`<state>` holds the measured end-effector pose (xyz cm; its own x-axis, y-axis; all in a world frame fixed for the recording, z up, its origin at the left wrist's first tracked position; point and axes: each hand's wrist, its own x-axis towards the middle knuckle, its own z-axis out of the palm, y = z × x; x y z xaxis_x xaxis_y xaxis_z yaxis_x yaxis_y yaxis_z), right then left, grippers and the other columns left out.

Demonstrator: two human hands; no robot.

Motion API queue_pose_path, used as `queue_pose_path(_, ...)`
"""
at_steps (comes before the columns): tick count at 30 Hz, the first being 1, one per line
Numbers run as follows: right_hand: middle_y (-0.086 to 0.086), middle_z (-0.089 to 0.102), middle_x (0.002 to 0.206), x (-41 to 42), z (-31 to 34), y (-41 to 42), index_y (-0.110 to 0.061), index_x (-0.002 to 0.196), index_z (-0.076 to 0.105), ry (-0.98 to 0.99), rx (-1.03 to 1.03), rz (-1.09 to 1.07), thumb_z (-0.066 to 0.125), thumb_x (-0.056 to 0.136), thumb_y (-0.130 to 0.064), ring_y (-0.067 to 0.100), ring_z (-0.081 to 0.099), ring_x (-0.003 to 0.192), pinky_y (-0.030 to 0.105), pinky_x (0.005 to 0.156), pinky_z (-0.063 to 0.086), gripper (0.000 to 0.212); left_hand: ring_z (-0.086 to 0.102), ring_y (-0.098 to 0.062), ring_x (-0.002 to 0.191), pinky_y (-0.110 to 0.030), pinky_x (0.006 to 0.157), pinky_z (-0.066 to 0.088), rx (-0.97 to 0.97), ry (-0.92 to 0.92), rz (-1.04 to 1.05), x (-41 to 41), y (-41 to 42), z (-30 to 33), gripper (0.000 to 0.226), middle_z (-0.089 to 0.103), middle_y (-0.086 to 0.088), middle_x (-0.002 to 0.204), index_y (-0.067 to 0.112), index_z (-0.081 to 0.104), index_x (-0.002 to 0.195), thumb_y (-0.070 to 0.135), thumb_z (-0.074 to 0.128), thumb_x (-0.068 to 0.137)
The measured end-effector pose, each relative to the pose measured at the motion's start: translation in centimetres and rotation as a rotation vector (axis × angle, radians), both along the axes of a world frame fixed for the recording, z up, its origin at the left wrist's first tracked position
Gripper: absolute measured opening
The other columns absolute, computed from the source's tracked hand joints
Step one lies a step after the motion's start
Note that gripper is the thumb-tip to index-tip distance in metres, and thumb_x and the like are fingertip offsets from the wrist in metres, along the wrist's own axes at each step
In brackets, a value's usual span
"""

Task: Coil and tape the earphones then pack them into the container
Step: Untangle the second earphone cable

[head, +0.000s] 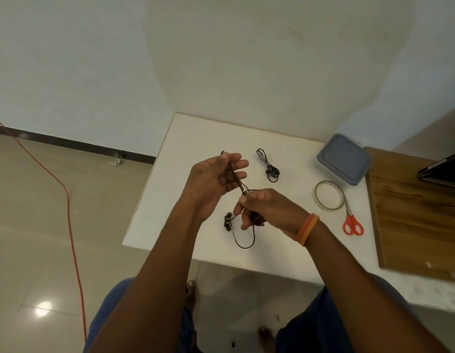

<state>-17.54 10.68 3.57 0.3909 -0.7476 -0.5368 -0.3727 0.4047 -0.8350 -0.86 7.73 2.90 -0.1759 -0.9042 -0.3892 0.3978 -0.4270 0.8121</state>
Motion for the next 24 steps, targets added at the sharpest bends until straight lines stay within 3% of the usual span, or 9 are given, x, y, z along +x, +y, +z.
queue_pose_path(4,0.01,0.075,0.088,0.7,-0.6,0.6,-0.006,0.105,0.07,0.246,-0.085,0.107,0.044,0.103,-0.023,0.014,0.069,0.08,0.015,0.069,0.05,0.031,0.071,-0.025,0.087,-0.041,0.088,0.056,0.049,0.02,0.064,0.3,-0.1,-0.1,0.031,0.073,-0.017,0.106,0.0,0.06,0.115,0.024,0.042,0.105)
queue_pose_path(8,0.009,0.075,0.097,0.9,-0.9,1.0,-0.007,0.11,0.069,0.309,-0.128,0.065,0.048,0.101,-0.021,0.021,0.071,0.094,0.032,0.084,0.054,0.027,0.072,-0.027,0.093,-0.042,0.089,0.056,0.082,0.033,0.07,0.3,-0.1,0.1,0.027,0.071,-0.019,0.111,0.0,0.057,0.121,0.014,0.041,0.105)
queue_pose_path(11,0.008,0.072,0.107,0.8,-0.9,0.7,-0.009,0.12,0.063,0.332,-0.105,0.044,0.055,0.095,-0.008,0.023,0.067,0.103,0.034,0.091,0.052,0.027,0.072,-0.029,0.091,-0.041,0.084,0.058,0.086,0.054,0.053,0.3,0.0,0.5,0.024,0.072,-0.018,0.108,0.003,0.06,0.115,0.008,0.04,0.104)
queue_pose_path(13,0.007,0.068,0.111,1.2,-0.7,0.4,-0.015,0.124,0.059,0.261,-0.105,-0.041,0.056,0.088,0.004,0.022,0.063,0.108,0.033,0.091,0.051,0.041,0.072,-0.03,0.089,-0.041,0.082,0.059,0.08,0.07,0.044,0.1,0.0,0.7,0.022,0.072,-0.018,0.106,0.003,0.061,0.113,0.008,0.041,0.104)
queue_pose_path(16,0.012,0.067,0.119,0.9,-0.4,0.6,-0.011,0.121,0.062,-0.143,-0.095,-0.31,0.048,0.085,0.012,0.021,0.062,0.115,0.027,0.095,0.051,0.045,0.071,-0.03,0.091,-0.041,0.082,0.059,0.051,0.05,-0.01,-0.7,0.0,0.9,0.018,0.072,-0.02,0.107,0.003,0.061,0.113,0.01,0.048,0.102)
queue_pose_path(19,0.026,0.063,0.122,-0.4,-0.6,0.1,0.0,0.124,0.06,-0.566,0.041,-0.538,0.044,0.089,-0.006,0.035,0.064,0.111,0.041,0.102,0.048,0.039,0.07,-0.026,0.089,-0.035,0.078,0.059,0.033,0.003,-0.033,-1.5,0.0,1.1,0.017,0.072,-0.018,0.107,0.003,0.064,0.109,0.012,0.058,0.097)
queue_pose_path(21,0.022,0.066,0.12,-0.9,-0.9,-1.0,-0.006,0.124,0.063,-0.542,0.096,-0.56,0.047,0.094,-0.027,0.036,0.066,0.107,0.048,0.099,0.049,0.04,0.07,-0.021,0.087,-0.031,0.075,0.057,0.013,-0.086,-0.026,-2.0,0.0,0.9,0.017,0.073,-0.012,0.104,0.006,0.069,0.105,0.016,0.062,0.095)
queue_pose_path(24,0.015,0.072,0.11,-0.5,-1.6,-2.4,-0.012,0.116,0.069,-0.305,-0.015,-0.445,0.049,0.099,-0.036,0.032,0.07,0.101,0.045,0.092,0.054,0.036,0.069,-0.004,0.078,-0.014,0.063,0.049,-0.039,-0.303,-0.017,-2.6,-0.3,0.4,0.017,0.075,-0.003,0.097,0.011,0.075,0.101,0.02,0.063,0.093)
